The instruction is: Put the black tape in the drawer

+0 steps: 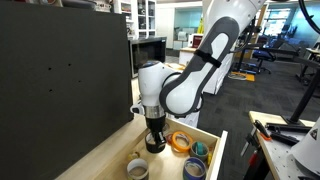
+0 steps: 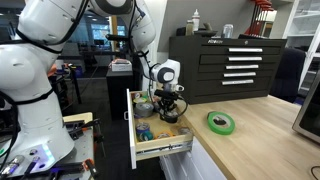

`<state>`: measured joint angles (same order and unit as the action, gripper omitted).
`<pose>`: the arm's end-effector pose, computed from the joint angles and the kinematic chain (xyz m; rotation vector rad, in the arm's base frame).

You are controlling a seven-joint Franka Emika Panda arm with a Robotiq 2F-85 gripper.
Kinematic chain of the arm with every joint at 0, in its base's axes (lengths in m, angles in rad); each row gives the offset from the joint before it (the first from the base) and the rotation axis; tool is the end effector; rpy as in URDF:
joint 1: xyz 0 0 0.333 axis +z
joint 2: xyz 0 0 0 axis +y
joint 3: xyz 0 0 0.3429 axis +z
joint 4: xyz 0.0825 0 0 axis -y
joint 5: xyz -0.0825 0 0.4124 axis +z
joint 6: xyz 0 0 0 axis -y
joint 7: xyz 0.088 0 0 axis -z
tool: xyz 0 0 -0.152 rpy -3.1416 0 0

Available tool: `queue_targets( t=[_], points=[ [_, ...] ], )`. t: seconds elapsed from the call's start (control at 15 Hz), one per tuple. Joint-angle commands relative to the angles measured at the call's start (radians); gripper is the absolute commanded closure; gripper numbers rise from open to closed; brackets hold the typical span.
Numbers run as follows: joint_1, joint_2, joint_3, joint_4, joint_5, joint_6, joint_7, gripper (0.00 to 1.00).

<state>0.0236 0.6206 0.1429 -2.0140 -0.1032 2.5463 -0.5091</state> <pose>0.6057 0.1047 0.0881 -2.8871 -1.1205 0.1132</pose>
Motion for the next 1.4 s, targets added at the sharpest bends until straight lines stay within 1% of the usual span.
queue_targets(
  t=[0.0, 0.27, 0.6, 0.67, 0.73, 0.93, 1.33],
  points=[
    [-0.042, -0.032, 0.028, -0.025, 0.004, -0.033, -0.014, 0.96],
    [-0.054, -0.041, 0.029, -0.052, 0.003, -0.034, -0.012, 0.96],
    [-0.045, -0.036, 0.018, -0.082, -0.016, -0.035, -0.002, 0.95],
    [-0.045, -0.04, 0.019, -0.091, -0.017, -0.039, -0.004, 0.85],
    [-0.046, -0.049, 0.02, -0.112, -0.022, -0.032, -0.01, 0.66],
    [-0.053, -0.074, 0.027, -0.152, -0.019, -0.028, -0.017, 0.49],
    [-0.063, -0.155, 0.039, -0.221, -0.003, -0.039, -0.023, 0.09]
  ],
)
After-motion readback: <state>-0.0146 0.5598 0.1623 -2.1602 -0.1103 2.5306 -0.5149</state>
